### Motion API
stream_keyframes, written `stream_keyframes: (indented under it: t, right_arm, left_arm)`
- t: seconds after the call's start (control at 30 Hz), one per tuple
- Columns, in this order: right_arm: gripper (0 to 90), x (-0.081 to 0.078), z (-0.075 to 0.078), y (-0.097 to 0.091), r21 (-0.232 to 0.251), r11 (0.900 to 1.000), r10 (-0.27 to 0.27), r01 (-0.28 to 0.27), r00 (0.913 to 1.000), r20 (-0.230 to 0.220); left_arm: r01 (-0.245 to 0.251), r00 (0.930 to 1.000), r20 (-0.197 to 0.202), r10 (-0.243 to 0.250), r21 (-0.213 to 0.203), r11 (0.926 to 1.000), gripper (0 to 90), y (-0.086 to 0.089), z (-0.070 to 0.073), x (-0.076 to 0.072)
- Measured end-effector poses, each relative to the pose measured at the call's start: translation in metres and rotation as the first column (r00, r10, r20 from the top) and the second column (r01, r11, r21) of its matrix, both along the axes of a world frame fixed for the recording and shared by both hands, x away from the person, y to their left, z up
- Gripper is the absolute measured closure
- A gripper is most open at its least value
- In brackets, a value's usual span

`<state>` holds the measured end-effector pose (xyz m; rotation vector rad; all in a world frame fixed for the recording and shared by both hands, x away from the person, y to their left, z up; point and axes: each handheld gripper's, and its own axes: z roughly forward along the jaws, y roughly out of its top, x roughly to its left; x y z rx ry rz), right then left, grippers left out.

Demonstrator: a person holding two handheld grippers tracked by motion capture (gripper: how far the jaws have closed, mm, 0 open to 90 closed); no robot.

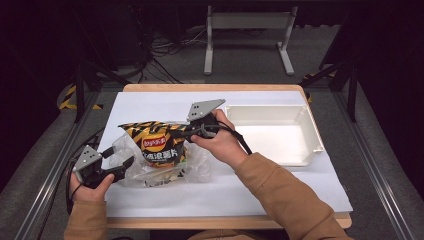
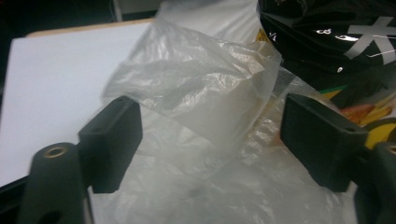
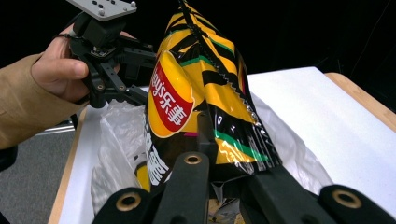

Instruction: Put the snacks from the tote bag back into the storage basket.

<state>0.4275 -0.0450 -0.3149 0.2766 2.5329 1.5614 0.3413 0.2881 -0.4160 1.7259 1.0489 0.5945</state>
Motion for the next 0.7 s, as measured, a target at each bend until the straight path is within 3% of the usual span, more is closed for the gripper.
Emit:
stream_keyframes:
  t: [0.13, 0.4, 0.53, 0.7]
  right_arm:
    - [89.8, -0.003, 0.004, 0.000, 0.008, 1.0000, -0.004, 0.004, 1.0000, 0.005]
    - [89.8, -0.005, 0.018, 0.000, 0.043, 0.9989, -0.018, 0.017, 0.9992, 0.035]
    - [89.8, -0.006, 0.026, 0.001, 0.080, 0.9966, -0.026, 0.021, 0.9981, 0.056]
    - [89.8, -0.006, 0.035, 0.002, 0.087, 0.9960, -0.025, 0.020, 0.9978, 0.062]
  left_arm:
    - [-0.020, 0.9994, 0.028, 0.021, -0.007, 0.9998, 12.0, 0.002, 0.006, -0.005]
    - [-0.042, 0.9930, 0.109, 0.046, -0.040, 0.9983, 12.1, 0.009, 0.015, -0.015]
    - [-0.020, 0.9924, 0.120, 0.025, -0.041, 0.9989, 12.9, 0.006, 0.018, -0.018]
    - [-0.016, 0.9925, 0.120, 0.020, -0.038, 0.9992, 13.5, 0.005, 0.017, -0.018]
